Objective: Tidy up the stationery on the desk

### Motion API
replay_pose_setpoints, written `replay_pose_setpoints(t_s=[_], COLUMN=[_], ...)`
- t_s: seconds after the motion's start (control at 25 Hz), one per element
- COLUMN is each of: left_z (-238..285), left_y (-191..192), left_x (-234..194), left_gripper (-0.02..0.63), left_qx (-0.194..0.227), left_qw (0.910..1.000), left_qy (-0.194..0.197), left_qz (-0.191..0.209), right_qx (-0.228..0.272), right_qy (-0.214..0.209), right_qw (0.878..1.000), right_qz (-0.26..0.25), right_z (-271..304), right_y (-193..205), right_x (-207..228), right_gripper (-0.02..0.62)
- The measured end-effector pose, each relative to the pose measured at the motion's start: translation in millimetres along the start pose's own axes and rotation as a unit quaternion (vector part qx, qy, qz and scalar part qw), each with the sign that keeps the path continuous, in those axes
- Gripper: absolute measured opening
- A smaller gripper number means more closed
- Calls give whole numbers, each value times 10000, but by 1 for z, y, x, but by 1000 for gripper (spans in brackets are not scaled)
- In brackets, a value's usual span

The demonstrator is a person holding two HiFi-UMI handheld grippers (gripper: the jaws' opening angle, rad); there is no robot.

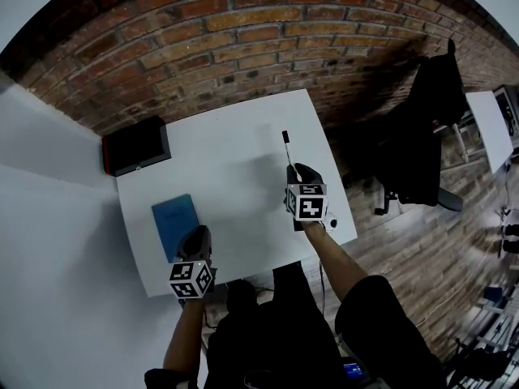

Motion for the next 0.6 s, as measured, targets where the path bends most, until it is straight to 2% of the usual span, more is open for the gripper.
replay_pose_setpoints(t_s=[0.6], left_z=[-59], left_y=[27], left_x=[-30], left_gripper=[34], left_qx=[192], left_qw=[9996], left_qy=[-147], left_qz=[-166], right_qx=[-94], right_qy=[-286], right_qw=[9995], right_qz=[23], right_z=[-34], right_y=[36], right_x=[-81], right_gripper=[77])
Point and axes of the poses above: the fingertips, and each gripper's own axes: z forward along the fingers, x to its right, y out of its underside, the point moved 9 cm from there along -z, backward along the fingers, and after that the axes turned 2 degrees about z, right-handed, at the moved point
